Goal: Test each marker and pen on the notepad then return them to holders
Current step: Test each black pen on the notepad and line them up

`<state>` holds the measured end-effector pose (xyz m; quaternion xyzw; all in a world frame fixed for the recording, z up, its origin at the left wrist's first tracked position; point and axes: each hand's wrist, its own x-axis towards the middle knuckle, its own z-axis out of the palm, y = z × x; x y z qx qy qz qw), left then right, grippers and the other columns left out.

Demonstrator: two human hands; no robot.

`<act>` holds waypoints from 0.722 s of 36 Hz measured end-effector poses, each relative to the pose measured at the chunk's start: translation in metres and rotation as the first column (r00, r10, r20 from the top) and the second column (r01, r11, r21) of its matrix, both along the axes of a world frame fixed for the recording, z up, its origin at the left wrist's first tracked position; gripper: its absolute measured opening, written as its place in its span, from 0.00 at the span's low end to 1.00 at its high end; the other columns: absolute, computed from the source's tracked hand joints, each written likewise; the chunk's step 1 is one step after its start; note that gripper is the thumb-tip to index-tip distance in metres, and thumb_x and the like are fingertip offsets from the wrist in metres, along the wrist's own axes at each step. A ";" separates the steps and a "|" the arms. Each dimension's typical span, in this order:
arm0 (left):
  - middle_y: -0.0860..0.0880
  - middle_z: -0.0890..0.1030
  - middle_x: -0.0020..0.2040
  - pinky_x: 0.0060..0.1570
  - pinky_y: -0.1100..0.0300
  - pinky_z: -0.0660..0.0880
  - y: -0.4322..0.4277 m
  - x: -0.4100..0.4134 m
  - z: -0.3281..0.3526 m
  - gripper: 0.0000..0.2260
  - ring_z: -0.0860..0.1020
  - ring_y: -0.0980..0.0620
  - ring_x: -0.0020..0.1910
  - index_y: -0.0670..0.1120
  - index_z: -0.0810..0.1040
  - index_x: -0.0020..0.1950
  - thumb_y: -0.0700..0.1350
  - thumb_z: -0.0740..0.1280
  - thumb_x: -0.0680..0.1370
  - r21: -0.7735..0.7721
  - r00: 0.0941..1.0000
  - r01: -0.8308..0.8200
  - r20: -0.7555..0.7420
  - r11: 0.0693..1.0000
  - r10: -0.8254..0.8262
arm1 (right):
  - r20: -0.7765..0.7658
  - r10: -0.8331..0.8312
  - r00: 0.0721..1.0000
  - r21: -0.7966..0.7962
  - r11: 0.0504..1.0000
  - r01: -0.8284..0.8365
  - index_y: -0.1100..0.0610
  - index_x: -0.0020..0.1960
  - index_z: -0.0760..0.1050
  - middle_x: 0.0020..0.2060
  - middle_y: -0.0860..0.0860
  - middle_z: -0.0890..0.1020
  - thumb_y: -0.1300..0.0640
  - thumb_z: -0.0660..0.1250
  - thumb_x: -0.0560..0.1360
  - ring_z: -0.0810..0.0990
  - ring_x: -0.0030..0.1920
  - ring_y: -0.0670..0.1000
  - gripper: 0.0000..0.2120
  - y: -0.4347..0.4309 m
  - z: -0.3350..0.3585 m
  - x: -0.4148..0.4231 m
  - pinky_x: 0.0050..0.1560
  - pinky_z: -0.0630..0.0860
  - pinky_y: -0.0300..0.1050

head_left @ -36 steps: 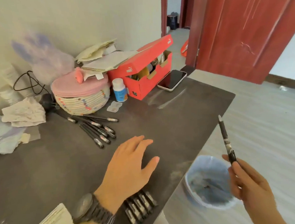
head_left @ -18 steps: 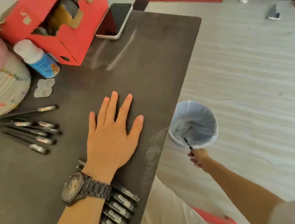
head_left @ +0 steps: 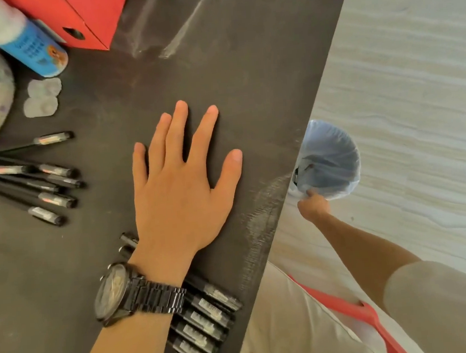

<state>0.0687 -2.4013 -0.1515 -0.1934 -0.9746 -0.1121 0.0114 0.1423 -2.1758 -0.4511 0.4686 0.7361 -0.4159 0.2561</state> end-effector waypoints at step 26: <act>0.67 0.62 0.72 0.66 0.49 0.71 -0.109 0.101 0.078 0.23 0.58 0.63 0.74 0.64 0.64 0.74 0.62 0.59 0.78 0.295 0.969 -0.245 0.061 0.924 0.238 | -0.804 0.006 0.594 0.001 1.000 -0.008 0.39 0.47 0.82 0.45 0.40 0.86 0.54 0.70 0.78 0.84 0.47 0.43 0.08 -0.013 0.271 0.052 0.48 0.78 0.44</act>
